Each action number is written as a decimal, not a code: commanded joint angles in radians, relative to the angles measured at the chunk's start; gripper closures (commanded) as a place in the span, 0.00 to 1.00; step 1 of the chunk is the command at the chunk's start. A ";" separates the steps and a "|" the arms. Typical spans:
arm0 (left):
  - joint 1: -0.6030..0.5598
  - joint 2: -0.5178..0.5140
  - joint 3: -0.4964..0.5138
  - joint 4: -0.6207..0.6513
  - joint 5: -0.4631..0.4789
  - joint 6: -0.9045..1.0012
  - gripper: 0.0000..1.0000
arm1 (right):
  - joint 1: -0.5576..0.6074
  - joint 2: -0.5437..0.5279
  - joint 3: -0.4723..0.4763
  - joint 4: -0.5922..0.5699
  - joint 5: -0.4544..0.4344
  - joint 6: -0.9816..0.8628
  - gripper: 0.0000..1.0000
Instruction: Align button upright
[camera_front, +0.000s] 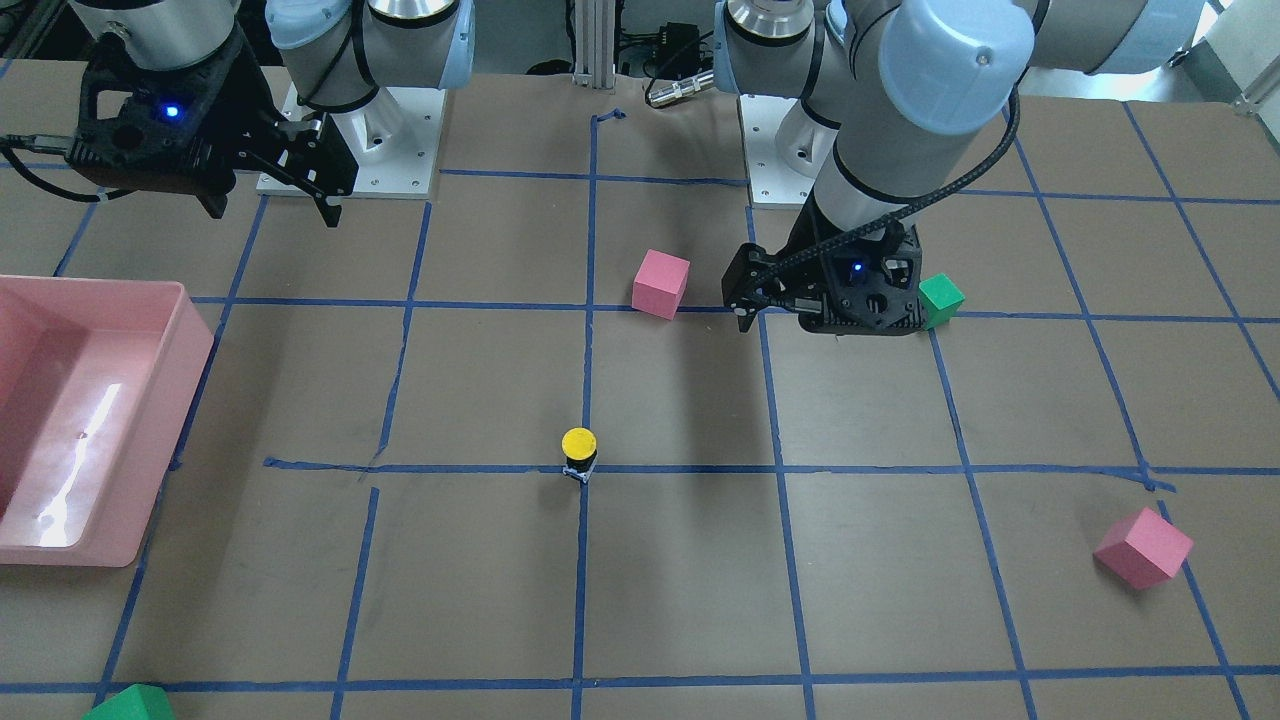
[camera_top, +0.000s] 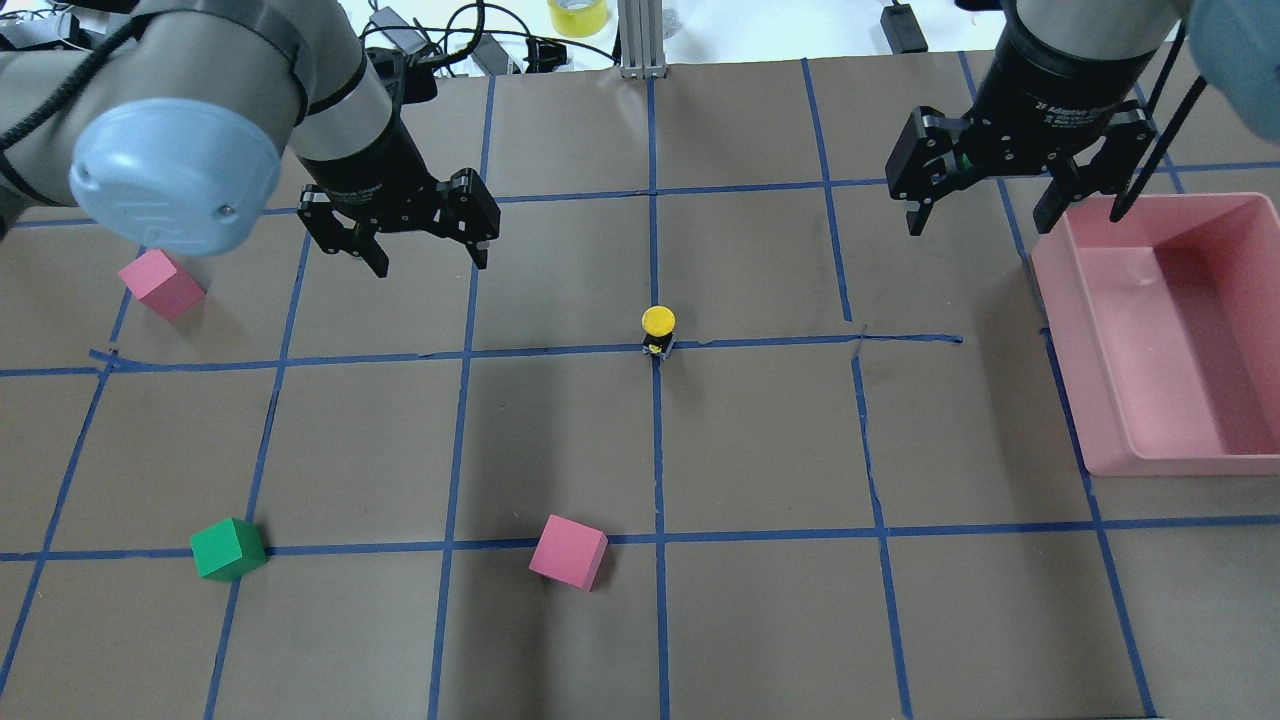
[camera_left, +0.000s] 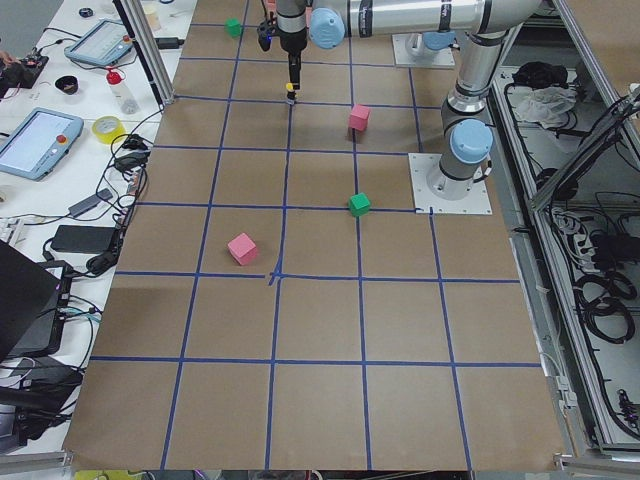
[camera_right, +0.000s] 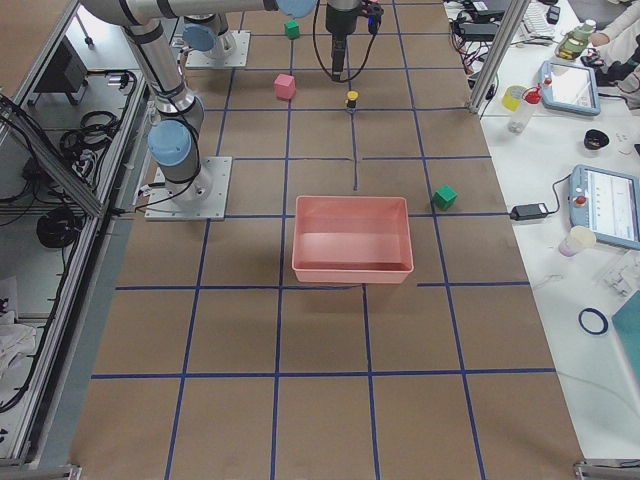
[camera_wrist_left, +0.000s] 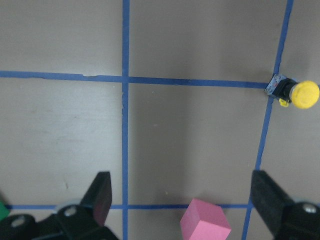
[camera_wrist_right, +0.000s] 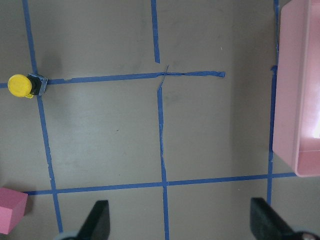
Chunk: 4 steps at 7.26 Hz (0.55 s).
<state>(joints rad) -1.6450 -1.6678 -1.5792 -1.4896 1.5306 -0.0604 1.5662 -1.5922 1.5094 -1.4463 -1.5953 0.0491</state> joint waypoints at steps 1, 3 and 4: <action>-0.007 0.051 0.067 -0.058 0.023 0.069 0.00 | 0.000 0.000 0.000 -0.003 0.000 0.002 0.00; -0.007 0.095 0.053 -0.052 0.022 0.108 0.00 | 0.001 0.001 -0.009 -0.008 0.000 0.006 0.00; -0.007 0.115 0.060 -0.051 0.019 0.113 0.00 | 0.001 0.003 -0.006 -0.011 0.011 0.011 0.00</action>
<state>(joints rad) -1.6522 -1.5764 -1.5234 -1.5424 1.5521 0.0391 1.5670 -1.5913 1.5034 -1.4530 -1.5931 0.0559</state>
